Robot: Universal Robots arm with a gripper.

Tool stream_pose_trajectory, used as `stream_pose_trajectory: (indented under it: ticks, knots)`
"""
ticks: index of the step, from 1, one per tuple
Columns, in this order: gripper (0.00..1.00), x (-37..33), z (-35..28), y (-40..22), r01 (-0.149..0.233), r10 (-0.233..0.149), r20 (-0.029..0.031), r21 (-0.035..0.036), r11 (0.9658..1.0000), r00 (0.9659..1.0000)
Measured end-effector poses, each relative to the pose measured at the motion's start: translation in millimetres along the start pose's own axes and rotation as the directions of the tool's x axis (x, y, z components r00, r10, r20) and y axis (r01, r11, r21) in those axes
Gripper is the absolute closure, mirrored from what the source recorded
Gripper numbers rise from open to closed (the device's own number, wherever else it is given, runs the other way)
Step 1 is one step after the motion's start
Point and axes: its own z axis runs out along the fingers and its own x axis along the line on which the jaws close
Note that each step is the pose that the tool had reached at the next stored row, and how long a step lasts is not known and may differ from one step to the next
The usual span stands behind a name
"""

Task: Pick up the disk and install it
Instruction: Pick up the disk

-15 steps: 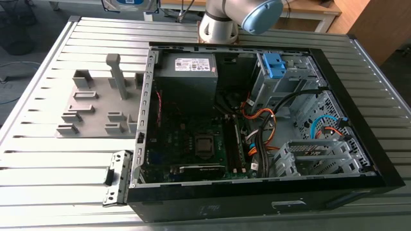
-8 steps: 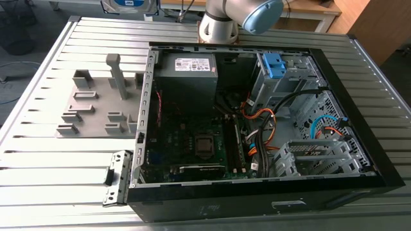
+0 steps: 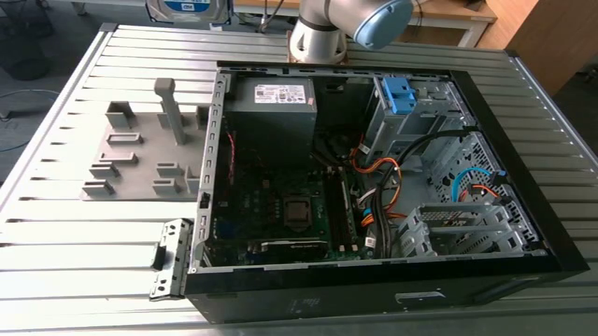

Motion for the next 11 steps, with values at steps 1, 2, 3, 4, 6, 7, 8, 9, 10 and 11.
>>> stream_pose_trajectory:
  ticks: [1, 2, 3, 4, 6, 7, 8, 9, 10, 11]
  knots:
    - [0.64, 0.8, 0.0, 0.0, 0.000, 0.000, 0.0000, 0.0000, 1.0000, 1.0000]
    - [0.64, 1.6, 0.0, -0.1, 0.000, 0.000, 0.0000, 0.0000, 1.0000, 1.0000]
    - [0.64, 2.4, 0.0, -0.1, 0.000, 0.000, 0.0000, 0.0000, 1.0000, 1.0000]
    - [0.64, 3.1, 0.0, -0.2, 0.000, 0.000, 0.0000, 0.0000, 1.0000, 1.0000]
    - [0.64, 4.6, -0.1, -0.4, 0.000, 0.000, 0.0000, 0.0000, 1.0000, 1.0000]
    - [0.64, 5.4, 0.0, -0.4, 0.000, 0.000, 0.0000, 0.0000, 1.0000, 1.0000]
    - [0.64, 6.2, -0.1, -0.5, 0.000, 0.000, 0.0000, 0.0000, 1.0000, 1.0000]
    - [0.64, 7.0, -0.1, -0.6, 0.000, 0.000, 0.0000, 0.0000, 1.0000, 1.0000]
    - [0.64, 7.8, -0.1, -0.6, 0.000, 0.000, 0.0000, 0.0000, 1.0000, 1.0000]
    - [0.64, 8.5, -0.1, -0.7, 0.000, 0.000, 0.0000, 0.0000, 1.0000, 1.0000]
